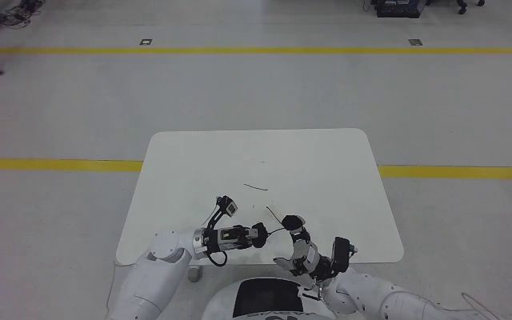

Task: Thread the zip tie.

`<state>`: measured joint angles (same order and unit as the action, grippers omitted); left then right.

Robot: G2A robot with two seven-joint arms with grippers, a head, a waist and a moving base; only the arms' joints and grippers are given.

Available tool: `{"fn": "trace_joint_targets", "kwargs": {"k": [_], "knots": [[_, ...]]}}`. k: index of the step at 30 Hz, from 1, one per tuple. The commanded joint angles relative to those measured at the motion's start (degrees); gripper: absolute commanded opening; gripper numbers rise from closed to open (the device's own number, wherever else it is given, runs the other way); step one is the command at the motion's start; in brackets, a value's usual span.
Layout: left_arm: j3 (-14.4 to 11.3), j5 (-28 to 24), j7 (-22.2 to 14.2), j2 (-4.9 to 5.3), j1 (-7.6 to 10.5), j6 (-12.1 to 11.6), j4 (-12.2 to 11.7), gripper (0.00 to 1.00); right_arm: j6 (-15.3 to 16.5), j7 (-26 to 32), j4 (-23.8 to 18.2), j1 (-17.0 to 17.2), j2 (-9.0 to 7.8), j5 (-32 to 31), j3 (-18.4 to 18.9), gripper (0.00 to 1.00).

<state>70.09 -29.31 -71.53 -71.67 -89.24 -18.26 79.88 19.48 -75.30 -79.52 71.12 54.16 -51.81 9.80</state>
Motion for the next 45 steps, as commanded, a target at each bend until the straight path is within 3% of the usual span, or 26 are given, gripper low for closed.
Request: {"fn": "trace_joint_targets", "kwargs": {"k": [1, 8, 13, 22, 25, 29, 36, 45], "knots": [[0.27, -2.77, -0.97, 0.2, 0.08, 0.55, -0.71, 0.0, 0.0, -1.3, -1.64, 0.95, -0.71, 0.26, -0.06, 1.0], [0.57, -13.76, -6.56, 0.61, 0.8, 3.38, -3.66, 0.0, 0.0, -1.07, -7.05, 3.01, -3.95, 0.21, -0.06, 1.0], [0.21, -16.47, -7.76, 0.78, 1.92, 3.42, -5.65, 0.0, 0.0, 0.57, -9.85, 3.03, -5.72, 3.74, -0.06, 1.0], [0.15, -16.64, -7.73, 0.83, 2.17, 3.0, -5.85, 0.0, 0.0, 0.57, -9.85, 3.03, -5.72, 3.74, -0.06, 1.0], [-0.29, -16.34, -5.68, 0.89, 2.19, 3.65, -5.61, 0.0, 0.0, 2.47, -10.8, 3.52, -5.53, 5.3, 0.2, 1.0], [0.15, -16.85, -6.38, 1.32, 2.02, 3.8, -6.01, 0.0, 0.0, 2.96, -11.38, 3.78, -6.25, 7.09, -0.06, 1.0], [0.8, -18.92, -7.52, 1.9, 1.83, 3.69, -6.36, 0.0, 0.0, 5.77, -16.13, 4.29, -9.7, 8.05, -0.06, 1.0], [0.74, -20.04, -7.69, 2.45, 2.11, 3.72, -6.72, 0.0, 0.0, 15.18, -22.09, 3.98, -14.11, 15.12, -0.06, 1.0]]}}
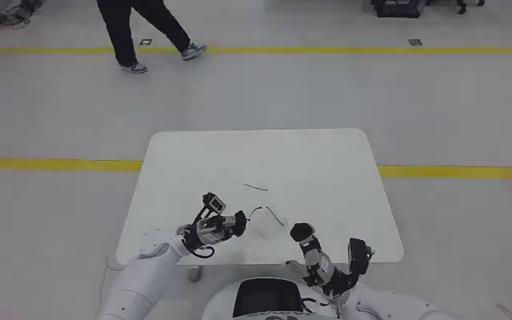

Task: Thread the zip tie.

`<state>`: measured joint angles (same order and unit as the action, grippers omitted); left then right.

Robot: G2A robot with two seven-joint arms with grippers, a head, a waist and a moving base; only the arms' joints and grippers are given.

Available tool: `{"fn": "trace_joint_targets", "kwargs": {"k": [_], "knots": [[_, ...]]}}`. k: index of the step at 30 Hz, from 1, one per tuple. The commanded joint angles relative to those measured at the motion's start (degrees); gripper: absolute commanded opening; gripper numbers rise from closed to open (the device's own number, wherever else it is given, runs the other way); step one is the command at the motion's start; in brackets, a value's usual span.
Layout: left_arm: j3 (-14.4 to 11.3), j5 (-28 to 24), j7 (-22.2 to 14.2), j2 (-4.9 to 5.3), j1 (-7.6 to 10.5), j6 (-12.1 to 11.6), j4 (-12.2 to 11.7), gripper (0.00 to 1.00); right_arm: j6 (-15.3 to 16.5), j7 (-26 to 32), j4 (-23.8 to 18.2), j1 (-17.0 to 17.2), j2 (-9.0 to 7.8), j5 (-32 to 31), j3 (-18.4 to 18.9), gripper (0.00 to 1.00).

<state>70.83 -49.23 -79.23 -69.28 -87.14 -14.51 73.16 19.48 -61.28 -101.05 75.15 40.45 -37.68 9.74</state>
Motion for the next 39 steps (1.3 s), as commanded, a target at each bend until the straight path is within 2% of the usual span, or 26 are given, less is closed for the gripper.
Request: {"fn": "trace_joint_targets", "kwargs": {"k": [1, 7, 15, 27, 39], "knots": [[-0.03, -0.23, 0.01, 0.11, 0.01, -0.04, 0.01, 0.0, 0.0, 1.92, -1.07, -0.15, -0.69, 1.64, 0.0, 1.0], [-0.19, -0.95, 0.08, 0.43, 0.04, -0.06, -0.07, 0.0, 0.0, 7.06, -3.55, -0.55, -2.22, 6.19, 0.0, 1.0], [-0.67, -1.28, 0.36, 0.79, 0.1, -0.24, 0.05, 0.0, 0.0, 15.04, -5.83, -1.72, -3.26, 13.23, 0.0, 1.0], [-1.42, -1.45, 1.13, 1.32, -0.24, -0.77, 0.45, 0.0, 0.0, 25.71, -6.4, -4.83, -3.87, 27.27, 0.0, 1.0], [-2.26, -1.77, 1.81, 1.76, -0.25, -0.93, 0.8, 0.0, 0.0, 33.04, -7.9, -5.92, -4.08, 34.97, 0.04, 1.0]]}}
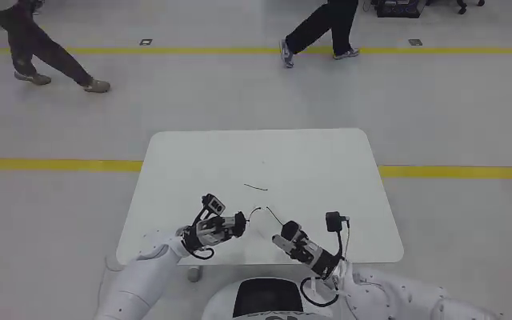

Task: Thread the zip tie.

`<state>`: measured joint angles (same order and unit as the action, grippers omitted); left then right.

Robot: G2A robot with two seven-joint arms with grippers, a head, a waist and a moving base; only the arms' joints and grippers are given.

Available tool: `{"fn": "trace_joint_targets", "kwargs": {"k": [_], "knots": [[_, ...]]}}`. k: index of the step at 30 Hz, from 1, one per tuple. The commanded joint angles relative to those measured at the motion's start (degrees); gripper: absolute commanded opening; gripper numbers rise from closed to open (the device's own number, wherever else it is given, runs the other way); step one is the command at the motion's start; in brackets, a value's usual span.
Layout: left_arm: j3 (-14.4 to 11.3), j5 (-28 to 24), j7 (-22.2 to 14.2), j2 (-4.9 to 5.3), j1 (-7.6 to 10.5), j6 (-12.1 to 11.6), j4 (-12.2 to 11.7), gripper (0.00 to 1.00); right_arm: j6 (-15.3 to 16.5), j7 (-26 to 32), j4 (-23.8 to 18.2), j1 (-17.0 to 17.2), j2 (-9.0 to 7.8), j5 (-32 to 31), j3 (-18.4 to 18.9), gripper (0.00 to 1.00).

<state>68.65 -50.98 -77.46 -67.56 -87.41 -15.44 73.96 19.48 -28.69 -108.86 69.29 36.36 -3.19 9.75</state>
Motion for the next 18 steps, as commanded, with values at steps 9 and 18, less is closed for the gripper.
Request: {"fn": "trace_joint_targets", "kwargs": {"k": [9, 18], "knots": [[-0.62, -0.27, 0.51, 0.35, 0.12, -0.22, 0.03, 0.0, 0.0, 11.57, 0.01, 2.24, 0.31, 10.04, 6.82, 1.0], [-1.36, -0.39, 1.13, 0.59, 0.4, -0.39, 0.24, 0.0, 0.0, 39.83, 3.22, 14.86, 3.32, 28.14, 32.3, 1.0]]}}
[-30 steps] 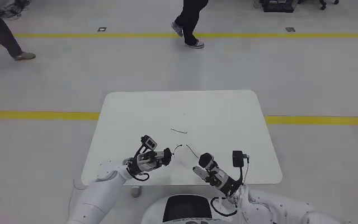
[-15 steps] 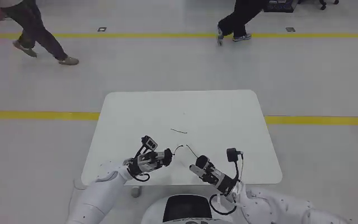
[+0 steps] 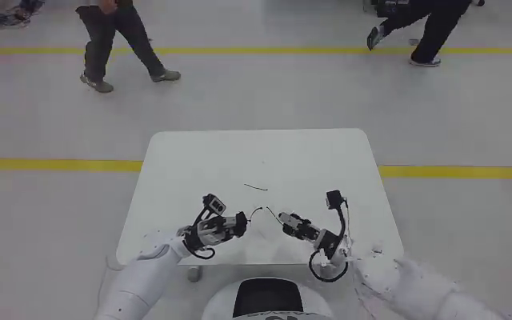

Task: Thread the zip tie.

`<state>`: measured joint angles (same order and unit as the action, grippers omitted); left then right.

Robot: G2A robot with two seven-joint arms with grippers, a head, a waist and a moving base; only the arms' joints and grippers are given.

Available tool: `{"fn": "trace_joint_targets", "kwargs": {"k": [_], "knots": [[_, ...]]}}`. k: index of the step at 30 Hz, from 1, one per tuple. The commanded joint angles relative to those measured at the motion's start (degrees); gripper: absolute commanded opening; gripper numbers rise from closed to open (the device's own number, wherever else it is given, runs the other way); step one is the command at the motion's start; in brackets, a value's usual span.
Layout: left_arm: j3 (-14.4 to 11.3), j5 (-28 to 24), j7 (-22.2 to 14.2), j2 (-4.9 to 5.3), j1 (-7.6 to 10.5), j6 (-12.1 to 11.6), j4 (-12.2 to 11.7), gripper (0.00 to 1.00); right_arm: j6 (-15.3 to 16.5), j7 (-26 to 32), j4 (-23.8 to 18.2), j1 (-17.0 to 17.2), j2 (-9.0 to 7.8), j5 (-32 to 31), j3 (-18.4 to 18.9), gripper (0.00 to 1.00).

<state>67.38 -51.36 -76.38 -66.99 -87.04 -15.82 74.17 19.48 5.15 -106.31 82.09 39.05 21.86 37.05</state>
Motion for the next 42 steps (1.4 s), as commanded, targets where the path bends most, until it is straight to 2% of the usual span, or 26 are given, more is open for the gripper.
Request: {"fn": "trace_joint_targets", "kwargs": {"k": [1, 4, 5, 7, 8, 11, 12, 14, 15, 29, 31, 34, 36, 40, 42], "knots": [[-0.22, -0.01, 0.12, 0.05, 0.07, -0.02, 0.07, 0.0, 0.0, 12.35, 1.88, 4.62, 1.72, 6.65, 10.19, 1.0], [-0.44, 0.0, 0.25, 0.12, 0.14, -0.06, 0.12, 0.0, 0.0, 28.92, 5.73, 10.4, 5.2, 15.52, 22.69, 1.0], [-0.53, -0.01, 0.3, 0.16, 0.17, -0.06, 0.13, 0.0, 0.0, 36.97, 7.94, 12.76, 7.24, 19.46, 28.12, 1.0], [-0.67, -0.02, 0.41, 0.21, 0.2, -0.09, 0.15, 0.0, 0.0, 48.75, 11.68, 15.58, 10.78, 24.64, 35.44, 1.0], [-0.77, -0.04, 0.49, 0.24, 0.22, -0.09, 0.15, 0.0, 0.0, 56.01, 14.33, 16.87, 13.38, 27.31, 39.44, 1.0], [-0.98, -0.09, 0.65, 0.31, 0.25, -0.14, 0.16, 0.0, 0.0, 68.98, 20.04, 17.97, 19.44, 30.56, 46.29, 1.0], [-1.09, -0.13, 0.74, 0.34, 0.27, -0.15, 0.15, 0.0, 0.0, 73.4, 22.33, 17.9, 22.08, 30.87, 48.55, 1.0], [-1.31, -0.19, 0.89, 0.36, 0.32, -0.16, 0.08, 0.0, 0.0, 74.49, 23.9, 17.74, 25.7, 28.67, 50.51, 1.0], [-1.48, -0.22, 0.98, 0.37, 0.37, -0.17, 0.03, 0.0, 0.0, 74.49, 24.07, 17.72, 26.77, 27.52, 51.01, 1.0], [-1.75, -0.17, 1.06, 0.39, 0.5, -0.39, 0.18, 0.0, 0.0, 74.49, 24.07, 17.72, 26.77, 27.52, 51.01, 1.0], [-2.31, -0.04, 2.72, 0.31, 0.42, 0.29, 0.72, 0.0, -0.55, 73.49, 23.93, 17.32, 26.73, 25.21, 50.26, 1.0], [-3.7, -1.28, 4.05, 0.04, 0.11, 0.84, 1.19, 0.0, -1.54, 74.49, 24.75, 15.38, 26.68, 22.33, 47.3, 1.0], [-5.02, -3.24, 5.06, -0.37, 0.03, 0.64, 0.79, 0.0, -0.78, 74.49, 26.24, 13.56, 26.63, 21.17, 44.61, 1.0], [-8.07, -4.96, 7.97, -1.38, 0.72, -1.45, -1.2, 0.0, 0.0, 74.49, 29.17, 10.21, 26.7, 21.8, 39.1, 1.0], [-9.43, -5.79, 9.14, -1.93, 1.34, -3.28, -2.45, 0.0, 0.0, 74.49, 30.43, 8.55, 26.75, 22.54, 36.41, 1.0]]}}
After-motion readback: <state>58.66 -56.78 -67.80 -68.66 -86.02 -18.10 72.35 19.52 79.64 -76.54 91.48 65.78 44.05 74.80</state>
